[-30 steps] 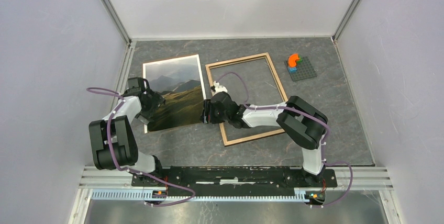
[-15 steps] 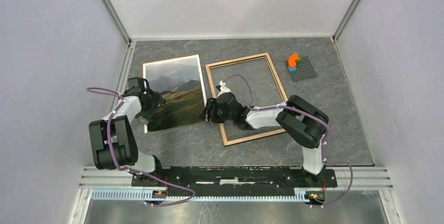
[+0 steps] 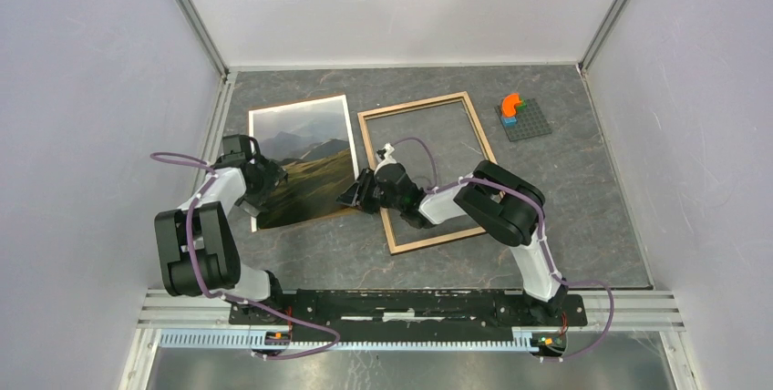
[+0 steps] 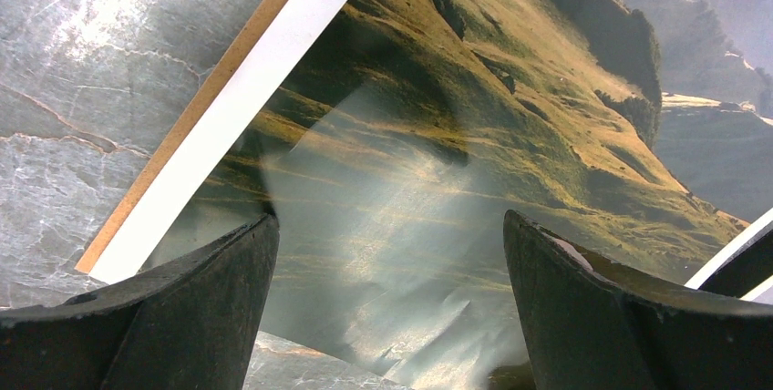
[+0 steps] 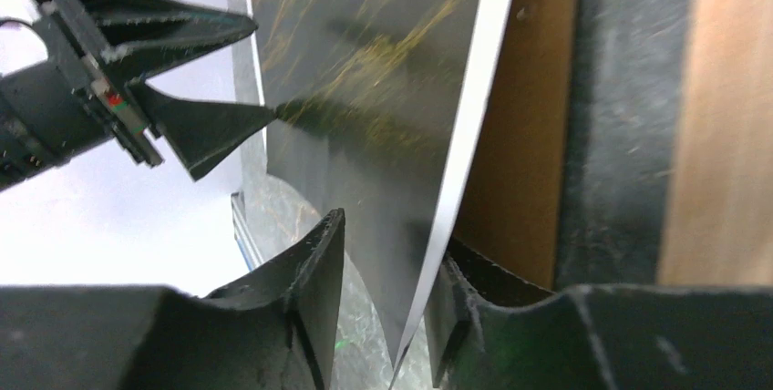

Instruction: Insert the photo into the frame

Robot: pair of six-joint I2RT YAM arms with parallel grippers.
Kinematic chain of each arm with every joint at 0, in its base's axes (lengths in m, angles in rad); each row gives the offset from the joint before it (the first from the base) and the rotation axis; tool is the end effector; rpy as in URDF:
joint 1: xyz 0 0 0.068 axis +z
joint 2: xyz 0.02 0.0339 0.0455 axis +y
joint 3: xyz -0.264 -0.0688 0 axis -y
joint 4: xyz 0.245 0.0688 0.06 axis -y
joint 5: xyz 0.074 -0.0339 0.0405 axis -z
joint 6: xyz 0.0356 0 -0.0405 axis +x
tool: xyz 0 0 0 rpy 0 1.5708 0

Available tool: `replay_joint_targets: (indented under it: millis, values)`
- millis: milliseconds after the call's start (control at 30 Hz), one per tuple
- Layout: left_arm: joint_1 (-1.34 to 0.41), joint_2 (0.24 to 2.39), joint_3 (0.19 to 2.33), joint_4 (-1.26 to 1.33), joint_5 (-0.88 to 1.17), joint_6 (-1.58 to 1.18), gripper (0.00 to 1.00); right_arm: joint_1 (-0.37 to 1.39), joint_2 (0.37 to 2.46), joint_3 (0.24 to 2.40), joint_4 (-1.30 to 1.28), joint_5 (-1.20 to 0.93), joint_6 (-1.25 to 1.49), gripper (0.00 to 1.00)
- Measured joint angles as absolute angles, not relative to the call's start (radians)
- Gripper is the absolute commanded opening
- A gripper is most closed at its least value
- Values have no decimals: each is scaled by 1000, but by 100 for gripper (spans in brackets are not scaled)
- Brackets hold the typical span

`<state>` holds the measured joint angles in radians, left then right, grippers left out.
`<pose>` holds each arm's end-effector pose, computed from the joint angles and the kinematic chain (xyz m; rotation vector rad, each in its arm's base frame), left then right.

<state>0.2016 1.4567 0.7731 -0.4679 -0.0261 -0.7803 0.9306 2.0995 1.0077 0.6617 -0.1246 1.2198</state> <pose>0.2569 0.0535 0.1675 -1.2935 2.4034 -0.1316 0.2466 0.3384 0.1061 0.2441 2.3247 1.3872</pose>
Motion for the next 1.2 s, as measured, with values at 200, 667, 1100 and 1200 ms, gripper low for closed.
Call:
replay_joint_targets:
  millis: [200, 667, 1100, 1200]
  values:
    - [176, 1419, 762, -470, -54, -765, 100, 898, 2110, 1031, 647, -64, 1215, 15]
    - [-106, 810, 766, -409, -157, -542, 100, 701, 1615, 1122, 125, -73, 613, 0]
    - [-133, 785, 748, -358, 108, -455, 100, 808, 1315, 1567, -662, 494, -120, 0]
    - [-134, 785, 748, -381, 43, -456, 100, 934, 1414, 1558, -803, 635, -67, 0]
